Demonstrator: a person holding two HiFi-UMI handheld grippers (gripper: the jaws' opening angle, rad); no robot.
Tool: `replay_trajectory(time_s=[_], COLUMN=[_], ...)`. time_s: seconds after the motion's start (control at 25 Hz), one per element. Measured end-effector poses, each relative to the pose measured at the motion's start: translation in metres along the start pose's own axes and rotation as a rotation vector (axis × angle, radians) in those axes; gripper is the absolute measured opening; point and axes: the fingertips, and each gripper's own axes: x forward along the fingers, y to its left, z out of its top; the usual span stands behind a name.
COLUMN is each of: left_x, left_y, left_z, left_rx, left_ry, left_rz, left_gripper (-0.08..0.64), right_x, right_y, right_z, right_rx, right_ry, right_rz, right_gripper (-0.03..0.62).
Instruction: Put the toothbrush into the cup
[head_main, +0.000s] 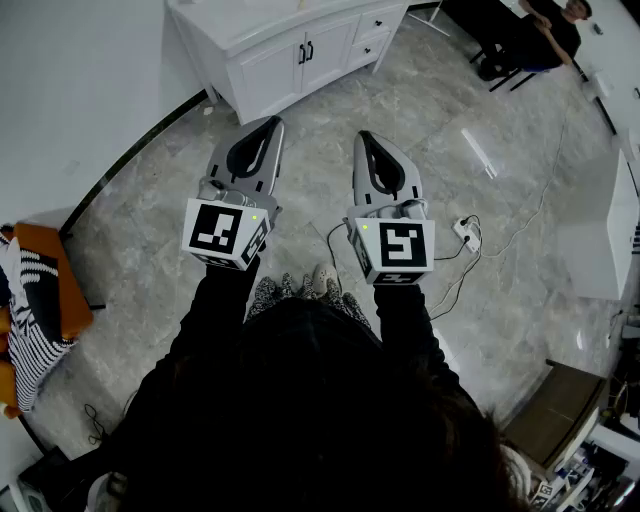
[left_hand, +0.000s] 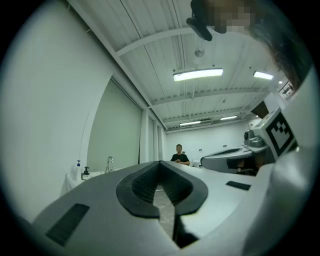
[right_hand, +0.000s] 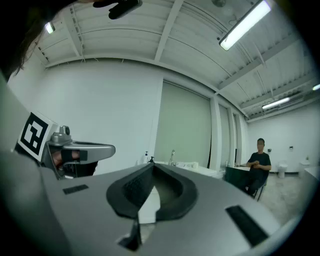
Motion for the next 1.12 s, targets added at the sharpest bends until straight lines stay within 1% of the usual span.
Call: replay_trajectory(time_s=[0.24, 0.44, 0.6, 0.76, 0.88, 1.04, 1.12], left_x=[0.006, 0.012, 0.018, 0.026, 0.032, 0.048, 0.055], left_y=[-0.002, -0.006, -0.006, -0.007, -0.008, -0.011, -0.013], left_z=[-0.004, -0.006, -0.007, -0.012, -0.016, -0.017, -0.017], left_rx=[0.015, 0.019, 0.024, 0.011, 0.006, 0.011, 0.025], left_ry=[0.018, 0.028, 0.028, 0.037, 0.047, 0.041, 0.043], left_rz=[0.014, 0.018, 0.024, 0.026, 0.037, 0.035, 0.039], left_gripper=[0.008, 0.008, 0.008, 0.008, 0.008, 0.008, 0.008], right_x=[0.002, 0.003, 0.006, 0.01, 0.012, 0.018, 0.021], right_y=[-0.008, -0.012, -0.017, -0.026, -0.038, -0.056, -0.066], right_z=[-0.001, -0.001, -0.001, -0.002, -0.004, -0.011, -0.015], right_rx=[-0.008, 0.011, 0.011, 0.018, 0.019, 0.015, 0.024], right_ry=[-0.002, -0.017, -0.032, -0.035, -0.017, -0.031, -0.007], right_rz=[0.003, 0.048, 0.05, 0.06, 0.063, 0.069, 0.067], right_gripper=[0.005, 0.005, 0.005, 0.005, 0.005, 0.005, 0.005])
